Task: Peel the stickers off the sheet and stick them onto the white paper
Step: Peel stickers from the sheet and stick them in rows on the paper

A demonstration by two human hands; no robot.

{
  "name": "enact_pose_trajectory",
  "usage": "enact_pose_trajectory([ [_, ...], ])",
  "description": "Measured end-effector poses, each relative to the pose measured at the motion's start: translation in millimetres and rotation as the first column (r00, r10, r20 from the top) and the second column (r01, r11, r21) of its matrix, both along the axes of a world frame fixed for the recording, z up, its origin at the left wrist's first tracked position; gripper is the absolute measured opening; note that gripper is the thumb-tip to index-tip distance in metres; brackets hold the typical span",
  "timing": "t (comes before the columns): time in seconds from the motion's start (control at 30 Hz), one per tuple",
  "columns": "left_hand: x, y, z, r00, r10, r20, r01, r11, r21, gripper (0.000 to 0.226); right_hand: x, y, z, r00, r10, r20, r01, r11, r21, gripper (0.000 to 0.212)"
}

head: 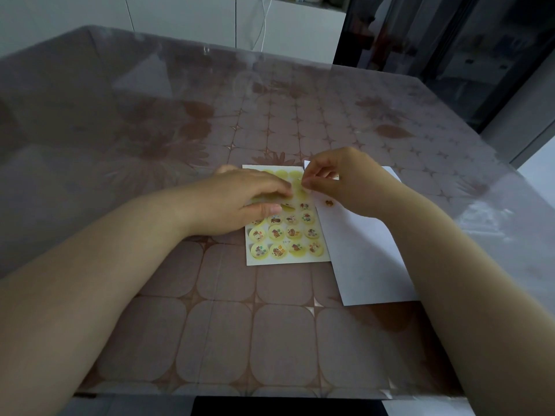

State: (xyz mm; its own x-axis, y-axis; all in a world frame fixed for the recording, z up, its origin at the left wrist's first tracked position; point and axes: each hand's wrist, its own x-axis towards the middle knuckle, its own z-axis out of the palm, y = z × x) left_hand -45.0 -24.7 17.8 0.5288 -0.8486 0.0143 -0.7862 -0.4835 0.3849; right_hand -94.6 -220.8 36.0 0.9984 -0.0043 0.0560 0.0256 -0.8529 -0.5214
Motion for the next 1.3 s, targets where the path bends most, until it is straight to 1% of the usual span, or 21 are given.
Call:
enact_pose_trajectory([
  [0.23, 1, 1, -1, 1.000, 0.000, -0.013, 0.000, 1.000, 0.011, 0.042, -4, -3, 7, 0.998, 0.049, -0.049, -0.048, 0.999, 0.009, 0.007],
  [0.3, 1, 0, -2, 1.000, -0.003, -0.010, 0.003, 1.000, 0.002, 0.042, -5, -5, 10, 0.998, 0.038, -0.058, -0.037, 0.999, 0.022, 0.008],
  [0.43, 2, 2, -3, 1.000, -0.009, -0.008, 0.009, 1.000, -0.029, 0.043, -9, -16, 21, 0.999, -0.002, -0.034, 0.006, 0.996, 0.095, 0.004],
  [0.53, 3, 3, -3, 1.000, 0.000, -0.005, 0.000, 0.998, -0.065, 0.042, -14, -24, 27, 0.999, -0.025, -0.021, 0.028, 0.992, 0.121, 0.004],
  [0.67, 5, 3, -4, 1.000, -0.003, 0.004, 0.004, 0.997, -0.079, 0.042, -16, -27, 29, 0.999, -0.019, -0.038, 0.024, 0.991, 0.131, 0.010],
  [0.77, 7, 5, -6, 1.000, -0.008, 0.014, 0.009, 0.996, -0.084, 0.043, -16, -27, 29, 0.999, -0.022, -0.045, 0.030, 0.985, 0.172, 0.014],
  [0.97, 9, 7, -6, 1.000, -0.007, 0.019, 0.009, 0.996, -0.088, 0.052, -17, -28, 31, 0.997, 0.011, -0.074, 0.006, 0.975, 0.222, 0.026],
  [1.03, 10, 7, -6, 1.000, -0.006, 0.017, 0.007, 0.996, -0.087, 0.053, -16, -30, 30, 0.997, -0.018, -0.073, 0.032, 0.980, 0.198, 0.026],
  [1.17, 13, 8, -6, 1.000, 0.001, 0.031, 0.002, 0.995, -0.097, 0.052, -18, -42, 39, 0.993, -0.113, -0.025, 0.115, 0.990, 0.085, 0.012],
  [1.23, 13, 8, -6, 0.999, 0.001, 0.044, 0.005, 0.992, -0.123, 0.052, -23, -54, 50, 0.987, -0.144, -0.076, 0.141, 0.989, -0.038, 0.008],
  [1.3, 13, 8, -5, 0.998, -0.004, 0.058, 0.013, 0.989, -0.150, 0.057, -28, -66, 59, 0.963, -0.174, -0.208, 0.149, 0.980, -0.130, 0.004],
])
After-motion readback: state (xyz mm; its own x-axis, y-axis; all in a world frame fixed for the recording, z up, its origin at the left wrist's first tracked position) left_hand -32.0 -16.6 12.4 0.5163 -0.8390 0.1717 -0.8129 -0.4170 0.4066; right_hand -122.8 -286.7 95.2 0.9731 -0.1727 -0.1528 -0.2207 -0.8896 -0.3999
